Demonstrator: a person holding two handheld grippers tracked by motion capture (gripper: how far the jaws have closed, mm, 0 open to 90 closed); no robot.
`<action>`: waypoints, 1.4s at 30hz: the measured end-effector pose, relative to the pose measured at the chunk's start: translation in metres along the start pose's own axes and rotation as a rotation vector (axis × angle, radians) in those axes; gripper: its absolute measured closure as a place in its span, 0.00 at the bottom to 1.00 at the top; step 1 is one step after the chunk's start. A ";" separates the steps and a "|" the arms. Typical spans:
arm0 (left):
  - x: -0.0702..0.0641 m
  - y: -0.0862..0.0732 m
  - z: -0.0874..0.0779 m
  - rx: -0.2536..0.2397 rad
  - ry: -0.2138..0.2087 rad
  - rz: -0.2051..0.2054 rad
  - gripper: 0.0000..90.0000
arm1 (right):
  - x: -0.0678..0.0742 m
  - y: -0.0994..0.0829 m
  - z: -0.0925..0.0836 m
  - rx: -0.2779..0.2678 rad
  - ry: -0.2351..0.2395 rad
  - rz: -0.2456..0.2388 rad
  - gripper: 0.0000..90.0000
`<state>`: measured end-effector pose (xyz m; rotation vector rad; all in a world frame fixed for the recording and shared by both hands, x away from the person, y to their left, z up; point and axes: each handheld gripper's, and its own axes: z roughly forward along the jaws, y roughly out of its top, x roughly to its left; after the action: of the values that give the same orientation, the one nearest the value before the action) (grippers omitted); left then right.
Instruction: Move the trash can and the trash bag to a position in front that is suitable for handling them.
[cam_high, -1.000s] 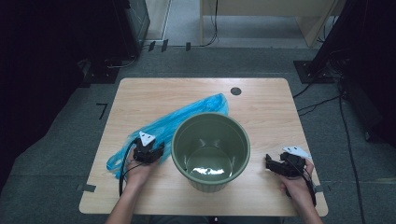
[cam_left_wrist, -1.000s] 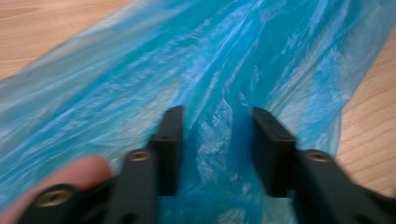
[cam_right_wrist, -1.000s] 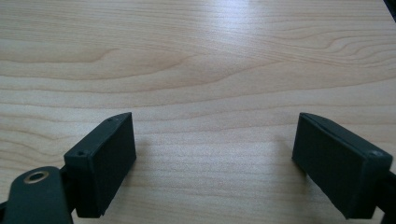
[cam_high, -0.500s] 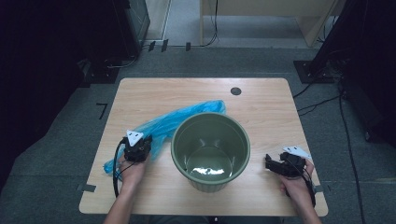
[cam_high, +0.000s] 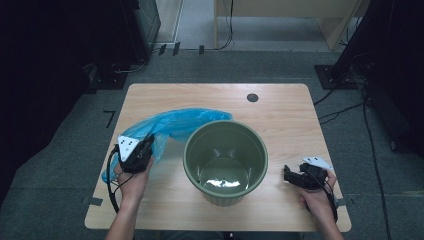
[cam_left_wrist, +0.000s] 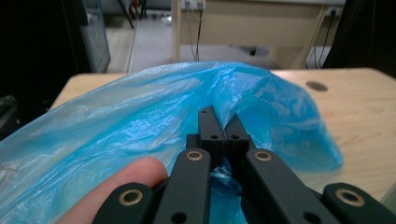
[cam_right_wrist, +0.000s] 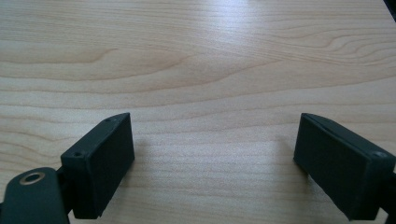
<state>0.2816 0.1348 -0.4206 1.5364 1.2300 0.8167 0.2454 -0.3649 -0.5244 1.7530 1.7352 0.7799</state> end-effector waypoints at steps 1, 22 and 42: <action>-0.001 0.003 -0.003 -0.014 -0.002 -0.004 1.00 | 0.000 0.000 0.000 0.000 0.000 0.000 0.13; -0.022 0.062 -0.078 -0.320 -0.039 0.009 1.00 | 0.000 0.000 0.000 0.000 -0.001 0.000 0.13; -0.054 0.111 -0.129 -0.525 -0.133 0.046 1.00 | 0.000 0.000 0.000 0.003 -0.001 0.000 0.12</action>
<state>0.1843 0.1153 -0.2716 1.1692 0.8005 0.9601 0.2456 -0.3646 -0.5244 1.7552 1.7362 0.7770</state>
